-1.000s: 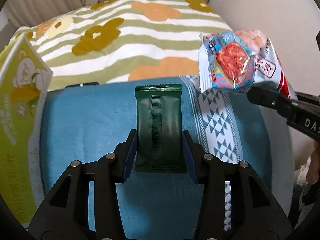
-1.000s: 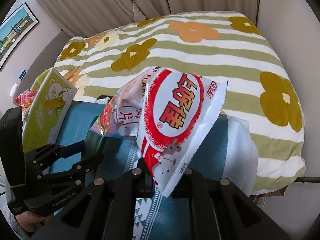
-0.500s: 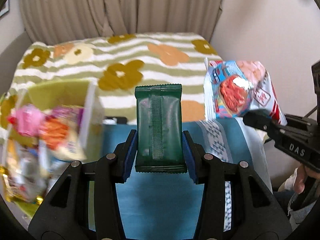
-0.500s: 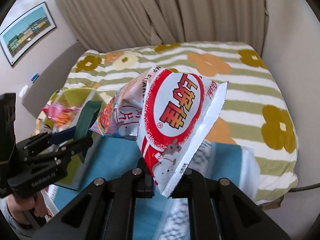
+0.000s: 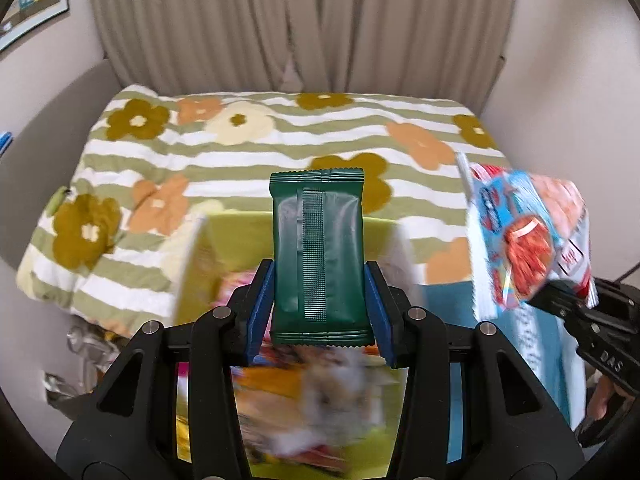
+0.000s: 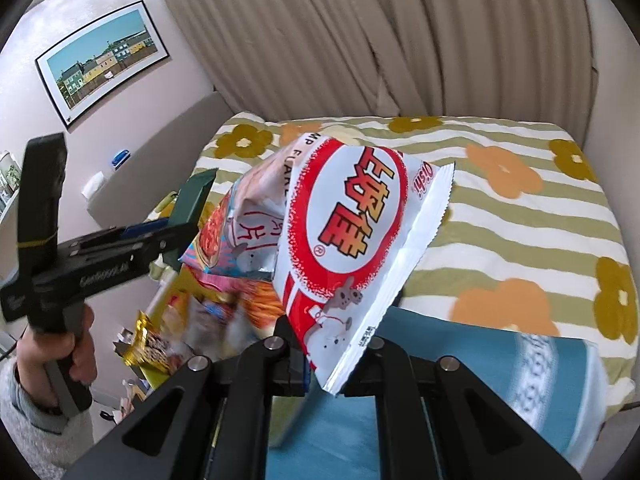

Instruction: Organize snacks

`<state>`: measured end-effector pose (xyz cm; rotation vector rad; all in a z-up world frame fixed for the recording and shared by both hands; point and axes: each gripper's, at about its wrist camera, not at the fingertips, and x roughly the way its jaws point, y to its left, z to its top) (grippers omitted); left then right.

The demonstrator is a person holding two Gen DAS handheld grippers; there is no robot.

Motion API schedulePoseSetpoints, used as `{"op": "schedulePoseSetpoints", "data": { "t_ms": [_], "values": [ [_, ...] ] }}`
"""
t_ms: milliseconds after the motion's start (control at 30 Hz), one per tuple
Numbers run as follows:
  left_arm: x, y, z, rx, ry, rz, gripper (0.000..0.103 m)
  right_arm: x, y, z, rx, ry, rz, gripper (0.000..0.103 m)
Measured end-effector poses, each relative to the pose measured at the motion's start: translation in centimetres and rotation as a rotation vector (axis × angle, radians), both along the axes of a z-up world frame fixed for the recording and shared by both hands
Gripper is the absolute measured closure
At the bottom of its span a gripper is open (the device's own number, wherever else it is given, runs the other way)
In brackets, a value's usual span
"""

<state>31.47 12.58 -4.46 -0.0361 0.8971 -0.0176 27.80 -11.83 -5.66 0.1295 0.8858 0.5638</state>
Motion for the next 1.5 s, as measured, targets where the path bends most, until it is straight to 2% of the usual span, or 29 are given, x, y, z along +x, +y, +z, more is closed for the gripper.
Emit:
{"op": "schedulePoseSetpoints", "data": {
  "t_ms": [133, 200, 233, 300, 367, 467, 700, 867, 933, 967, 1000, 1033, 1067, 1167, 1300, 1500],
  "values": [
    [0.7, 4.7, -1.3, -0.022, 0.038, 0.027, 0.061, 0.6, 3.5, -0.8, -0.007, 0.021, 0.006, 0.095],
    [0.9, 6.5, -2.6, -0.056, 0.076, 0.024, 0.036, 0.6, 4.8, -1.1, -0.009, 0.034, 0.000, 0.095],
    [1.0, 6.9, -3.2, -0.059, 0.085, 0.023, 0.001, 0.6, 5.3, -1.3, -0.010, 0.041, -0.006, 0.095],
    [0.6, 8.1, -4.2, -0.059, 0.077, 0.018, 0.000, 0.7, 6.0, -1.7, -0.013, 0.052, -0.019, 0.095],
    [0.4, 8.8, -5.6, -0.061, 0.108, 0.009, 0.000, 0.7, 6.6, -1.7, -0.020, 0.056, -0.035, 0.095],
    [-0.6, 10.2, -6.7, -0.112, 0.126, 0.001, 0.000, 0.7, 7.1, -1.7, -0.026, 0.058, -0.061, 0.095],
    [-3.1, 11.7, -6.6, -0.129, 0.110, -0.032, 0.000, 0.7, 8.5, -1.1, -0.056, 0.064, -0.081, 0.094],
    [-3.9, 12.5, -6.2, -0.138, 0.094, -0.045, 0.000, 2.3, 10.2, -1.3, -0.086, 0.091, -0.081, 0.093],
    [-4.0, 12.3, -6.1, -0.134, 0.091, -0.049, 0.000, 3.1, 10.7, -2.1, -0.088, 0.116, -0.090, 0.084],
    [-4.0, 12.3, -6.2, -0.133, 0.093, -0.053, 0.000, 3.3, 10.6, -2.7, -0.076, 0.136, -0.100, 0.064],
    [-4.2, 12.3, -6.4, -0.131, 0.098, -0.057, 0.000, 3.4, 10.5, -3.4, -0.062, 0.163, -0.115, 0.026],
    [-4.4, 12.3, -6.5, -0.130, 0.103, -0.058, 0.000, 3.2, 10.4, -3.9, -0.054, 0.182, -0.135, 0.009],
    [-4.5, 12.3, -6.6, -0.128, 0.106, -0.057, 0.000, 2.7, 10.3, -4.1, -0.046, 0.185, -0.154, 0.001],
    [-5.6, 12.0, -6.8, -0.125, 0.110, -0.055, 0.000, 1.1, 9.9, -4.2, -0.015, 0.188, -0.162, 0.001],
    [-6.9, 11.1, -6.6, -0.119, 0.104, -0.059, 0.001, -0.8, 9.4, -3.5, -0.038, 0.156, -0.169, 0.001],
    [-9.9, 9.2, -4.6, -0.100, 0.064, -0.050, 0.000, -3.5, 8.0, -1.7, -0.004, 0.109, -0.165, 0.001]
  ]
}}
